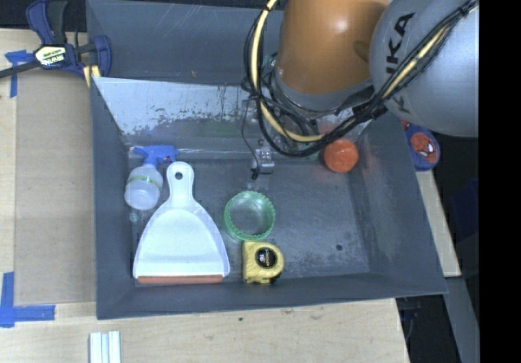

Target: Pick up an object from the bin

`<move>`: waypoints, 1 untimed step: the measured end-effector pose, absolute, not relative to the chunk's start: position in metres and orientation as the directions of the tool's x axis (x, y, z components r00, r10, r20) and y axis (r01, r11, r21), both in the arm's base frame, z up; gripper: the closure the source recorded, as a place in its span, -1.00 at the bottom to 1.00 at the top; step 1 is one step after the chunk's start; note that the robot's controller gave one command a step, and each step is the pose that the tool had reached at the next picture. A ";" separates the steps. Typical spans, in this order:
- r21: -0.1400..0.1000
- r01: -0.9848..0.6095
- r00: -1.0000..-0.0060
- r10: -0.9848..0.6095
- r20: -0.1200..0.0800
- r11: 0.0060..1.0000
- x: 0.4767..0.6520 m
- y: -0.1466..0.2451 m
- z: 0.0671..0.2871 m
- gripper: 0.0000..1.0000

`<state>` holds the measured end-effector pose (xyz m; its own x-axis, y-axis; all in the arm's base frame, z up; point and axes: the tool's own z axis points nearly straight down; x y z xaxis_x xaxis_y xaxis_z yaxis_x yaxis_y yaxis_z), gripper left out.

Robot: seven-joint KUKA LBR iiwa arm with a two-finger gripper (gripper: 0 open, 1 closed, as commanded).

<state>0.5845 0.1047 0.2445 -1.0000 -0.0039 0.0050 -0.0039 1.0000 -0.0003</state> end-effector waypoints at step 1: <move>0.000 -0.201 -0.980 -0.201 -0.003 0.980 0.557 0.098 0.297 -1.00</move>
Offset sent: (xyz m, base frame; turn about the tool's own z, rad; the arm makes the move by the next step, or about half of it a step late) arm -0.0291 -0.0064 0.0509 -0.1987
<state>0.5569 0.0980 0.2974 -0.9796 -0.2009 -0.0032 -0.2009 0.9796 0.0005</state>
